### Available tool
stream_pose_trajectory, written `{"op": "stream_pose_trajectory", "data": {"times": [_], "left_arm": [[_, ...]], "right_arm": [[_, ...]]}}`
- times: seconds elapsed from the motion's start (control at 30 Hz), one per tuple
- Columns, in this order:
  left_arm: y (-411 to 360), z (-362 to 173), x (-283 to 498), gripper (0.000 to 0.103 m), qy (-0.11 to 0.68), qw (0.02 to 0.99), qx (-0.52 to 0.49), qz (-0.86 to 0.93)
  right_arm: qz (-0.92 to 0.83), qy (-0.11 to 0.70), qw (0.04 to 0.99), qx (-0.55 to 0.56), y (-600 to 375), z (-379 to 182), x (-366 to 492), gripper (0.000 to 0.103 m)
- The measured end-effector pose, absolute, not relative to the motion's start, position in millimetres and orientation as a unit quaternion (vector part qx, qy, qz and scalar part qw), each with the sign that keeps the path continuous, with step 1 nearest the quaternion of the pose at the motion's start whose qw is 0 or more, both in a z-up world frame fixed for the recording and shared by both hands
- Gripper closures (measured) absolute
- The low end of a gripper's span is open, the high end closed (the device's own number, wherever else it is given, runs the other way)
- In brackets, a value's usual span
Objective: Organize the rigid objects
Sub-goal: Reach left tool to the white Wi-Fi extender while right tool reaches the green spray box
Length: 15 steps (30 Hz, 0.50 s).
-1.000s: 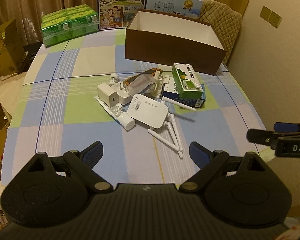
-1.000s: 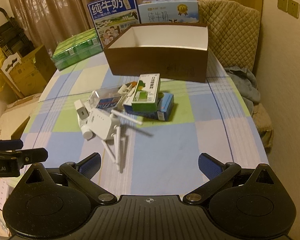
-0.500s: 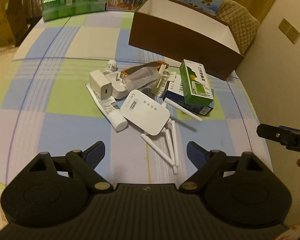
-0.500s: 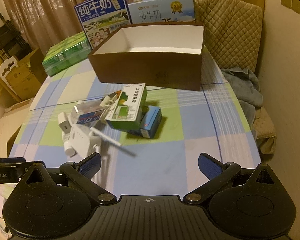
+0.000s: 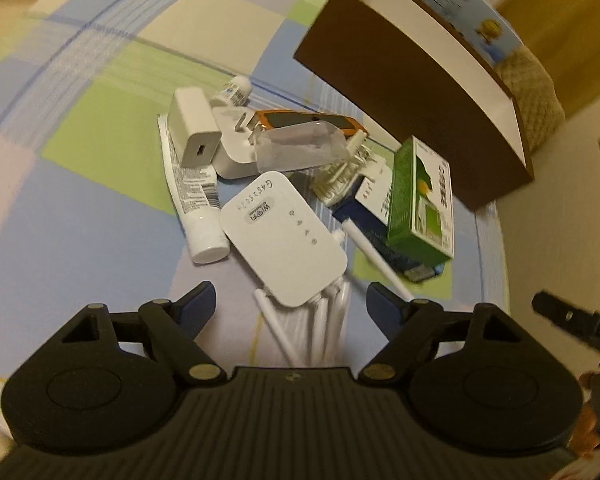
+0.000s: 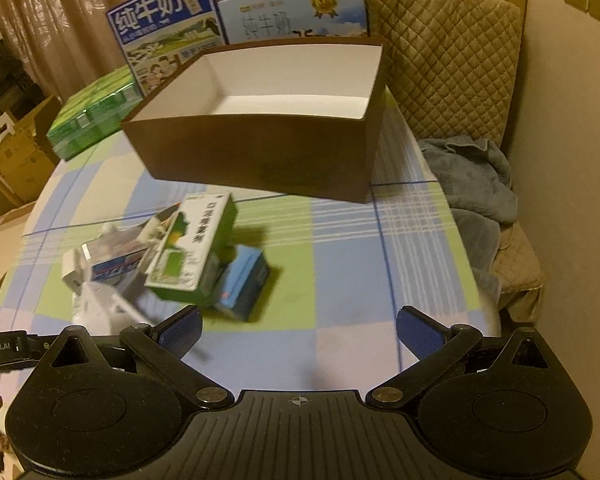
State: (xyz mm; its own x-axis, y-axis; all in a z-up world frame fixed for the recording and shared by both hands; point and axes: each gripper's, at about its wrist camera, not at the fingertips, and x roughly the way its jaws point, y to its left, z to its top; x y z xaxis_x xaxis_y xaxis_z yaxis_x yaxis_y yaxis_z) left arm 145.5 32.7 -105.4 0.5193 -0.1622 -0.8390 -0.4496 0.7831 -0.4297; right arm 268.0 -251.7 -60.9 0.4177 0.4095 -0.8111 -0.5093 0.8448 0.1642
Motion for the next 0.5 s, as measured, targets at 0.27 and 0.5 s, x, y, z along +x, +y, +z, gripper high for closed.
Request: {"op": "stream_pose_trajectory", "data": {"times": [0.27, 0.5], "left_arm": [[48.1, -130.8, 153.7, 0.03, 0.451, 0.773, -0.429, 0.121], [56.6, -146.4, 155.7, 0.041, 0.428, 0.747, -0.487, 0.144]], "right_arm": [[0.266, 0.474, 0.838, -0.057, -258.4, -70.3, 301.0, 0.002], [0.27, 0.48, 0.833, -0.06, -262.2, -76.3, 313.3, 0.002]]}}
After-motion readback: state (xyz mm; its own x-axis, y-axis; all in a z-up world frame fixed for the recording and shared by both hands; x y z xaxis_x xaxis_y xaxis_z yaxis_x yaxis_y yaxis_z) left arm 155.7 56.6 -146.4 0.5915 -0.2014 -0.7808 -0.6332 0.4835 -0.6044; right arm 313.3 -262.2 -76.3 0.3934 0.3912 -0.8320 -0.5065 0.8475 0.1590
